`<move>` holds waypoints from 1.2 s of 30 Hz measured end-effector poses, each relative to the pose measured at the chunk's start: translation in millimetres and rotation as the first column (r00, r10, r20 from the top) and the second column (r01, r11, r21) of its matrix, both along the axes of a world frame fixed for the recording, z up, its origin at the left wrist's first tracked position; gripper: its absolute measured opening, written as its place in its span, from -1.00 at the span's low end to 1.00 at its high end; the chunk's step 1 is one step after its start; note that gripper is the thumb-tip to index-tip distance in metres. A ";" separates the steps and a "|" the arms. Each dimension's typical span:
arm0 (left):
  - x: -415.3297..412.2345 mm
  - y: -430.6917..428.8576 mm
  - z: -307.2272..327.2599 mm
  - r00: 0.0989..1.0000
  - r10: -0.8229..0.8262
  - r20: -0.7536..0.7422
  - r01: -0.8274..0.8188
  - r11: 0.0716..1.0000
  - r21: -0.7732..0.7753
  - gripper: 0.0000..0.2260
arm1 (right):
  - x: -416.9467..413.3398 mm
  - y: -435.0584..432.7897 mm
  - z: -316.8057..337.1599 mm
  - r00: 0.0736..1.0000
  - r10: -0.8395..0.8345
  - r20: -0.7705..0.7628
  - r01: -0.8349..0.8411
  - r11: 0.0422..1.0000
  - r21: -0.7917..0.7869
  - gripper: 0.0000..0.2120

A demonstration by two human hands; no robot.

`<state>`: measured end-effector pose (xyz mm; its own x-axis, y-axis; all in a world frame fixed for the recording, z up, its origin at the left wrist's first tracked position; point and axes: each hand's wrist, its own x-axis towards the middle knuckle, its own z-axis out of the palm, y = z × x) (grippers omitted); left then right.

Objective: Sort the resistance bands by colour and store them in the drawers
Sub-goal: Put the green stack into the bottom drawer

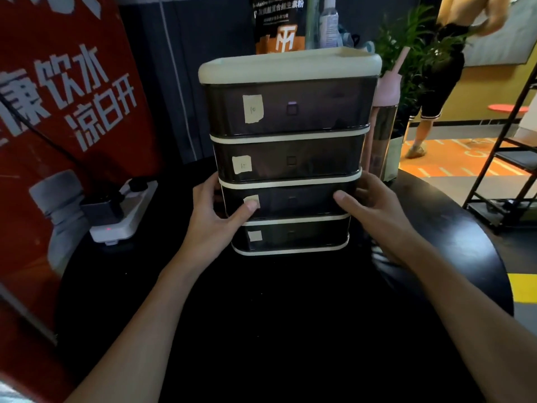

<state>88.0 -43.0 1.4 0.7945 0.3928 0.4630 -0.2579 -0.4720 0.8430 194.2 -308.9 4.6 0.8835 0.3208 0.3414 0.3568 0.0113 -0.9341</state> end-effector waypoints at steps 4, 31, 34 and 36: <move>2.1 1.1 1.1 1.000 -0.024 0.005 0.024 0.999 -0.032 -0.38 | 6.0 1.2 0.6 1.000 -0.006 0.000 0.006 1.000 -0.024 -0.32; 8.7 9.5 72.0 0.999 0.031 0.027 -0.032 0.999 0.036 -0.65 | 7.0 1.6 74.2 0.974 -0.109 0.199 0.141 0.978 -0.156 -0.82; 7.8 11.7 78.2 1.000 0.013 -0.019 -0.011 0.997 0.076 -0.61 | 7.3 0.9 78.2 0.976 -0.099 0.195 0.140 0.968 -0.207 -0.77; 5.8 12.8 85.7 0.997 -0.046 -0.054 0.049 0.997 0.058 -0.50 | 6.0 -1.1 84.3 0.980 -0.065 0.187 0.106 0.970 -0.219 -0.67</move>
<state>93.8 -30.2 87.1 0.8355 0.3274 0.4412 -0.2370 -0.5097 0.8271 200.2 -310.0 88.8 0.8430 0.3339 0.4216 0.5069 -0.2314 -0.8304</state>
